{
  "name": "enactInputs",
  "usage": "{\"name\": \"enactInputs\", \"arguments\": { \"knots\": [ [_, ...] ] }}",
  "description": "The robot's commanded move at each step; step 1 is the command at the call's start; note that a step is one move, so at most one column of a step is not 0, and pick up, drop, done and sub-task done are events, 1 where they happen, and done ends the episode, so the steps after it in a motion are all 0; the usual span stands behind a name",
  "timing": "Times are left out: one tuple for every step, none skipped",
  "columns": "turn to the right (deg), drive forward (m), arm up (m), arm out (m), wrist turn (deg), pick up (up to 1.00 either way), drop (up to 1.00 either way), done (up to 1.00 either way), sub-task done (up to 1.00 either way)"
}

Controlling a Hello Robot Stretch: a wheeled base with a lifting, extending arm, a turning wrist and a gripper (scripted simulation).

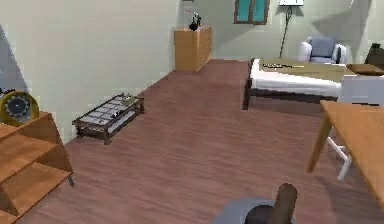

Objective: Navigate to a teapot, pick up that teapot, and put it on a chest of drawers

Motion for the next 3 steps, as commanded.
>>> {"name": "enactInputs", "arguments": {
  "knots": [
    [0.0,1.00,0.00,0.00,0.0,0.00,0.00,0.00,0.00],
    [3.0,0.00,0.00,0.00,0.0,0.00,0.00,0.00,0.00],
    [0.0,1.00,0.00,0.00,0.0,0.00,0.00,0.00,0.00]
  ]
}}
